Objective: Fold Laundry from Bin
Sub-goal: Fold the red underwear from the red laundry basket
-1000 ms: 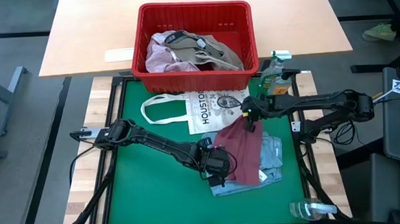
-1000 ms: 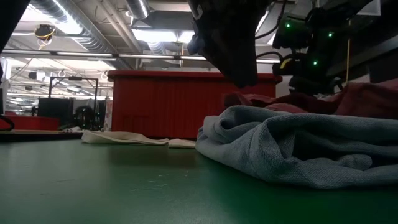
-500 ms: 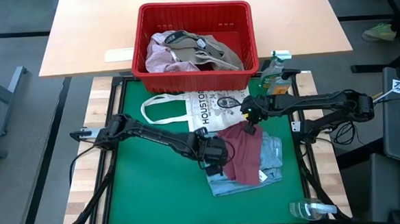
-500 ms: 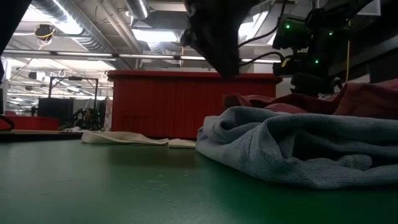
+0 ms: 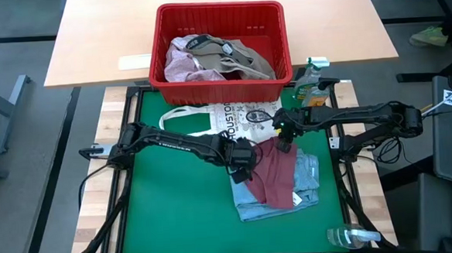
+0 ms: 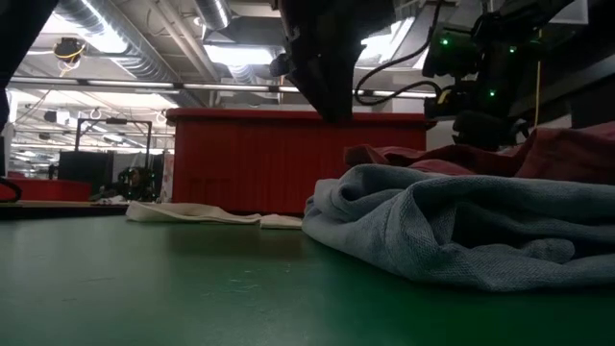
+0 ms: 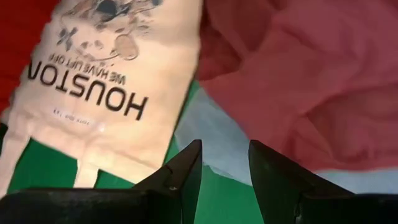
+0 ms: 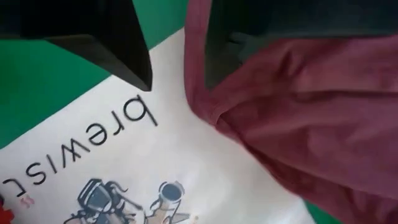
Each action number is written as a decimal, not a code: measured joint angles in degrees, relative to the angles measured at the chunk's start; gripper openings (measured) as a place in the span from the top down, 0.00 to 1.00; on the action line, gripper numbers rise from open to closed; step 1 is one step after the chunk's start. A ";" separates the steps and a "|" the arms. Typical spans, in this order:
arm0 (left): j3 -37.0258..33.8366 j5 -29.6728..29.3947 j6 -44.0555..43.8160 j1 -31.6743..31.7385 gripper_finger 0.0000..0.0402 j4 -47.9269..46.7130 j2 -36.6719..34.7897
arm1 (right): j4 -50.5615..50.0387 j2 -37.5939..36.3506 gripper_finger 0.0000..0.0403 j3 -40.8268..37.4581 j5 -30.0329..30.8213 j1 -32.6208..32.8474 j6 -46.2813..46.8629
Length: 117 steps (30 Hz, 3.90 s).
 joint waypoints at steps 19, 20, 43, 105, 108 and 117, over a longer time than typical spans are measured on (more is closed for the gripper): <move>-0.07 16.92 -5.89 5.50 0.69 3.24 0.11 | -1.24 0.00 0.56 2.33 -5.53 0.02 -0.03; -0.07 16.87 -5.90 5.52 0.69 3.97 0.11 | -1.24 0.00 0.56 2.33 -5.53 0.02 -0.03; -4.52 15.98 -14.01 6.09 0.69 6.88 1.49 | -5.96 -3.22 0.56 2.38 -5.49 0.02 -1.16; -6.29 18.21 -17.65 5.80 0.98 13.58 3.70 | -10.39 -8.32 0.56 2.33 -5.49 0.07 -1.54; -6.29 19.34 -17.65 5.80 0.99 13.60 3.42 | -10.03 -9.05 0.56 2.33 -5.49 0.07 -1.54; -4.80 20.20 -18.04 5.64 1.00 19.21 2.05 | -10.17 -15.96 0.56 2.31 -7.30 0.07 -1.20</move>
